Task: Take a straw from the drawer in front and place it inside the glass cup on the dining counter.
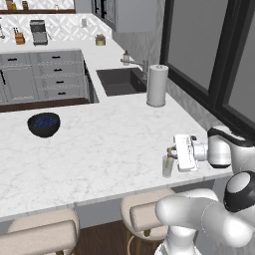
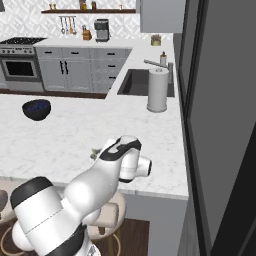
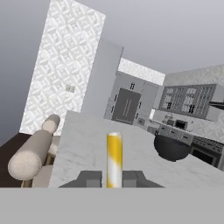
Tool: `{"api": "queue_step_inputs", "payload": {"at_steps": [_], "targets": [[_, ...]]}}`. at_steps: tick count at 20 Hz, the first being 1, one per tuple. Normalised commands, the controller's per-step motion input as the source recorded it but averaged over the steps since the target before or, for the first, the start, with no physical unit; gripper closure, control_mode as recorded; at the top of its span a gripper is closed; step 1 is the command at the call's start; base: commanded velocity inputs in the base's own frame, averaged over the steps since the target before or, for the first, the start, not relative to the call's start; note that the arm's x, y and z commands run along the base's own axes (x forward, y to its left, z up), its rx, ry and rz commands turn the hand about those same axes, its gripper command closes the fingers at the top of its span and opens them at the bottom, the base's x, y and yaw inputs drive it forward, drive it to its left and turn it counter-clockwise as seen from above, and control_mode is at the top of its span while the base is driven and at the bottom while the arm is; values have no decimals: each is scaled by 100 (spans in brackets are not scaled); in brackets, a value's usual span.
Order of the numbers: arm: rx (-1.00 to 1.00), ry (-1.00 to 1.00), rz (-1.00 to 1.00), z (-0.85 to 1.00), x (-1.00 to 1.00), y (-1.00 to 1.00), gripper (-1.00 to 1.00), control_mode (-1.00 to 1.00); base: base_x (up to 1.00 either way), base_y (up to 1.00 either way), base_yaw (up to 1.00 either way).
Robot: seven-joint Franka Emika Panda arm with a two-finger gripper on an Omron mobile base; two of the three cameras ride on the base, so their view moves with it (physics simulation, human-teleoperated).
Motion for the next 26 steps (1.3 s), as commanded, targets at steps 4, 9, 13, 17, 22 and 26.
{"api": "queue_step_inputs", "payload": {"at_steps": [4,9,13,17,22,26], "targets": [[-1,0,0,-19,0,0,100,-100,0,0,0],[0,0,1,-10,0,0,-100,-100,0,0,0],[0,0,0,0,0,0,-100,-100,0,0,0],[0,0,0,2,0,0,-100,-100,0,0,0],[0,1,0,49,-2,0,-100,-100,0,0,0],[-1,1,-1,74,-4,5,-100,-100,0,0,0]]}}
